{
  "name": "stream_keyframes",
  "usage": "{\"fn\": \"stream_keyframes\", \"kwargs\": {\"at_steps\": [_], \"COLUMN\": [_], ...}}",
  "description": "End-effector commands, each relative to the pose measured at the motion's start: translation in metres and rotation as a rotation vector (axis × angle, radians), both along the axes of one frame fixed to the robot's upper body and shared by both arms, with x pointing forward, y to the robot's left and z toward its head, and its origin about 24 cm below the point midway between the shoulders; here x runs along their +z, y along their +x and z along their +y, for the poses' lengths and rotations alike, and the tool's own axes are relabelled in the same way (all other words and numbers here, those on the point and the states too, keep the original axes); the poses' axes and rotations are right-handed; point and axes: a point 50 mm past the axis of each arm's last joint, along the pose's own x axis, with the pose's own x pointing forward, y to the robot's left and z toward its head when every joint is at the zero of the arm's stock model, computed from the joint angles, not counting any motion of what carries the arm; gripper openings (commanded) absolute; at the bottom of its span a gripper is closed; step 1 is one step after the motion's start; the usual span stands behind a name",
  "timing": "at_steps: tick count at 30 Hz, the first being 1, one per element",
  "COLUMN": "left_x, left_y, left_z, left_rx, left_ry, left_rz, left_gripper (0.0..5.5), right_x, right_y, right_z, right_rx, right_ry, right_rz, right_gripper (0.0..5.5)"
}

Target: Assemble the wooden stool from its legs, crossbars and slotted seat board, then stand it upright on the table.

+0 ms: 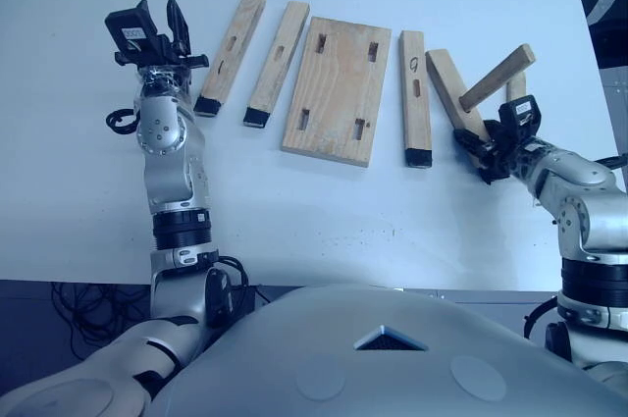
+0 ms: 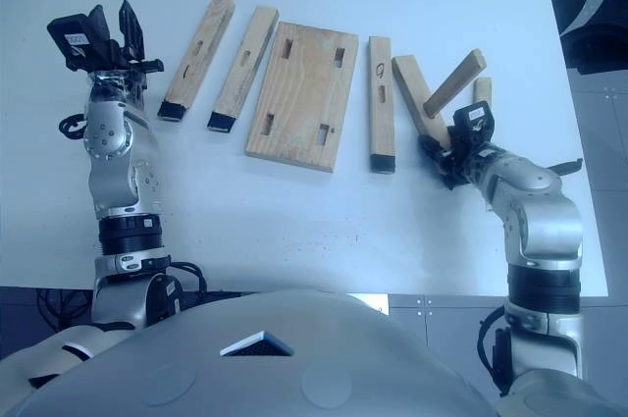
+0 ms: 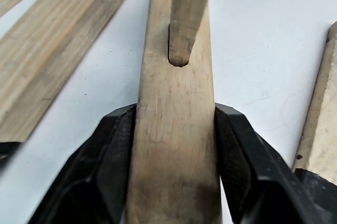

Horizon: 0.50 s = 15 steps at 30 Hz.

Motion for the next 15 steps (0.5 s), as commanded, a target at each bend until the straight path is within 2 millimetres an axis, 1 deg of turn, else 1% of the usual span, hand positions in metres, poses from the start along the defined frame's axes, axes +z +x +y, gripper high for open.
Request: {"fn": "stream_keyframes", "kwargs": {"at_steps": [1, 2, 4, 5, 6, 7, 8, 10, 13, 15], "left_x": [0.007, 0.010, 0.016, 0.021, 0.027, 0.031, 0.035, 0.044, 0.061, 0.073], "left_y": [0.004, 0.004, 0.006, 0.006, 0.006, 0.005, 0.005, 0.005, 0.003, 0.002], "left_z": [-0.008, -0.012, -0.024, -0.035, -0.046, -0.054, -0.061, -0.069, -0.070, -0.068], "left_rx": [-0.067, -0.107, -0.221, -0.314, -0.415, -0.505, -0.590, -0.724, -0.921, -1.020], "left_ry": [0.010, -0.017, -0.092, -0.154, -0.232, -0.304, -0.368, -0.485, -0.667, -0.763], "left_rz": [-0.037, -0.053, -0.089, -0.110, -0.132, -0.143, -0.151, -0.161, -0.179, -0.189], "left_gripper": [1.87, 1.87, 2.17, 2.35, 2.45, 2.61, 2.71, 3.03, 3.47, 3.74], "right_x": [0.000, 0.007, 0.031, 0.052, 0.074, 0.090, 0.103, 0.118, 0.139, 0.154], "right_y": [0.010, 0.020, 0.046, 0.062, 0.076, 0.082, 0.084, 0.081, 0.072, 0.066], "right_z": [-0.007, -0.008, -0.006, 0.002, 0.015, 0.027, 0.037, 0.050, 0.072, 0.080], "right_rx": [-0.090, -0.093, -0.063, -0.005, 0.091, 0.177, 0.263, 0.390, 0.519, 0.595], "right_ry": [0.006, 0.015, 0.038, 0.072, 0.122, 0.168, 0.218, 0.288, 0.424, 0.536], "right_rz": [-0.013, -0.053, -0.147, -0.195, -0.220, -0.227, -0.217, -0.199, -0.181, -0.167], "right_gripper": [2.07, 2.06, 2.06, 2.06, 2.06, 2.06, 2.06, 2.06, 2.06, 2.06]}}
